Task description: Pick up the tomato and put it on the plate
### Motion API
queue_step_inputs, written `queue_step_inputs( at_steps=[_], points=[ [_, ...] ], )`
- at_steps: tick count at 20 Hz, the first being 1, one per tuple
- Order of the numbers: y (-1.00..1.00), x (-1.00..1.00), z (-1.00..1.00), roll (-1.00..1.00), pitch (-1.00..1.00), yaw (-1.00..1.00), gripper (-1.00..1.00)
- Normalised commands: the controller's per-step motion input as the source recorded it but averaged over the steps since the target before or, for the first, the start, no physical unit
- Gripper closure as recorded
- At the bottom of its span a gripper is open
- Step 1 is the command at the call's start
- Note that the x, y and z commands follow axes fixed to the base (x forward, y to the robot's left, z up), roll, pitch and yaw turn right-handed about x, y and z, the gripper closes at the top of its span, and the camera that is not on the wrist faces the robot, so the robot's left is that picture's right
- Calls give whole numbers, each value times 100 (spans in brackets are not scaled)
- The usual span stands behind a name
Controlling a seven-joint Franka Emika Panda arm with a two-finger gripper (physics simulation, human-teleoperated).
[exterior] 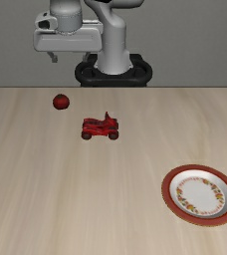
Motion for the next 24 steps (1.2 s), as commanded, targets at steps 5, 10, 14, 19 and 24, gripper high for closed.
queue_step_inputs(
  at_steps=[5, 10, 14, 19, 24],
  points=[
    [-100, 0, 0, 0, 0, 0, -100],
    [0, -100, 0, 0, 0, 0, -100],
    [0, -100, 0, 0, 0, 0, -100],
    [0, 20, -80, 0, 0, 0, -100],
    [0, 0, -100, 0, 0, 0, -100]
  ],
)
